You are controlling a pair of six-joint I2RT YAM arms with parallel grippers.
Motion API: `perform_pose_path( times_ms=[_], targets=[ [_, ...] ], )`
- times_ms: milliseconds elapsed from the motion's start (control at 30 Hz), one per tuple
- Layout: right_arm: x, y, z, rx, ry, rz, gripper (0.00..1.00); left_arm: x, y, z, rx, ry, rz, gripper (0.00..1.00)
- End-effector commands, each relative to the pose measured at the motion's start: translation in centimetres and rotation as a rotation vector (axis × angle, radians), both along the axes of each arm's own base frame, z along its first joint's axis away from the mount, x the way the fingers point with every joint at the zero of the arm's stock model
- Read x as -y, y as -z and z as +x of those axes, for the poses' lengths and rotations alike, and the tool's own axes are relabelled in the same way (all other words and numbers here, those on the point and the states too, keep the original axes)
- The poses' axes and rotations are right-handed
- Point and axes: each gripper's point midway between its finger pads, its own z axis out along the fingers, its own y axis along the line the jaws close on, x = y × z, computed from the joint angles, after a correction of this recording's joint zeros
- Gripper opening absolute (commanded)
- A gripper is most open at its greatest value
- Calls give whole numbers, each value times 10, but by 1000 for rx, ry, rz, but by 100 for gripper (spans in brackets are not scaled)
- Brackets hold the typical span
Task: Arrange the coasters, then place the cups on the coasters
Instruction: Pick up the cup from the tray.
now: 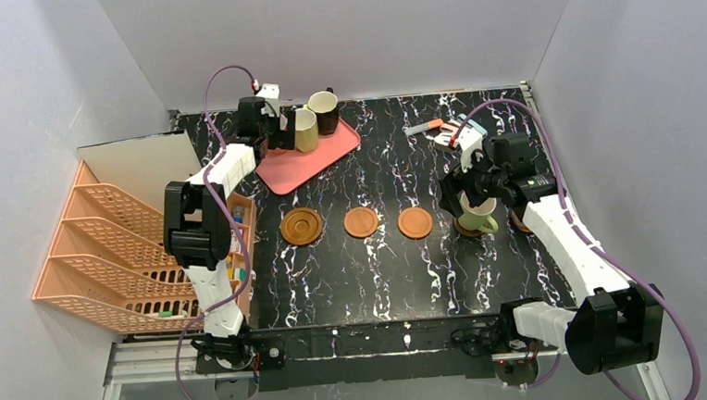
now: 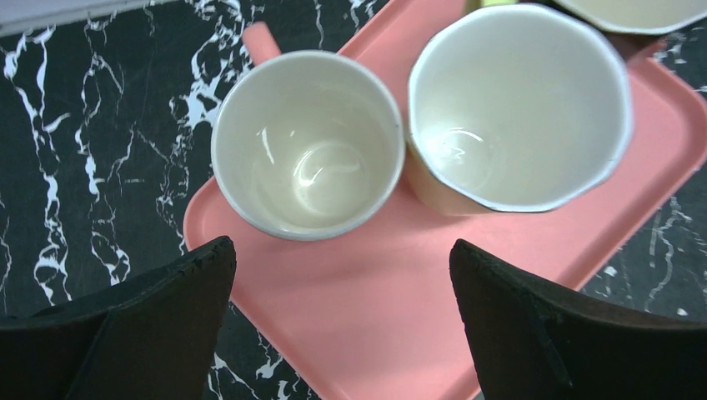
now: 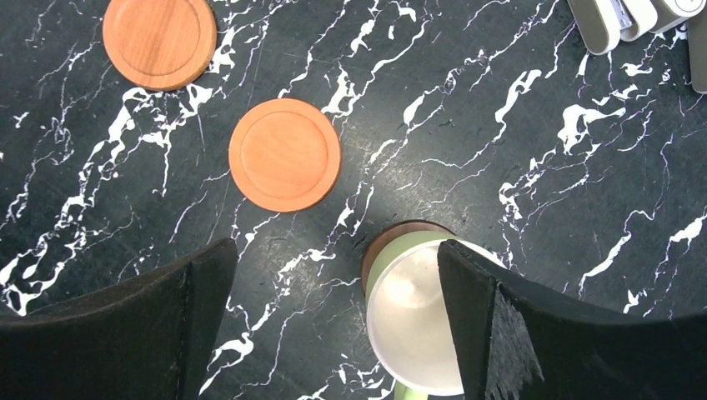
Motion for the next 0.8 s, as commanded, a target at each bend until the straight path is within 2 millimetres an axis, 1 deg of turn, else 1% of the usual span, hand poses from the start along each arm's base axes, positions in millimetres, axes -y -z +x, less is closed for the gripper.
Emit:
perform_pose_path(
  times_ms=[0,133,200,300,500,600,767],
  targets=[
    [-2,0,12,49,10,-25,99,-16,-11,8,15,-109,-2,98],
    [0,4,13,50,16,-42,99,-13,-7,5,17,-103,-23,98],
    [0,5,14,52,18,-45,99,-13,-8,5,21,-109,-29,98],
    [0,6,14,52,18,-47,99,-22,-14,9,52,-154,-11,98],
    [1,10,14,44,20,-61,99,-28,-29,25,103,-215,-63,98],
    [1,11,14,45,21,-65,99,-22,-28,33,89,-201,-97,98],
    [2,13,15,43,23,-71,99,-16,-18,46,58,-196,-122,98]
  ],
)
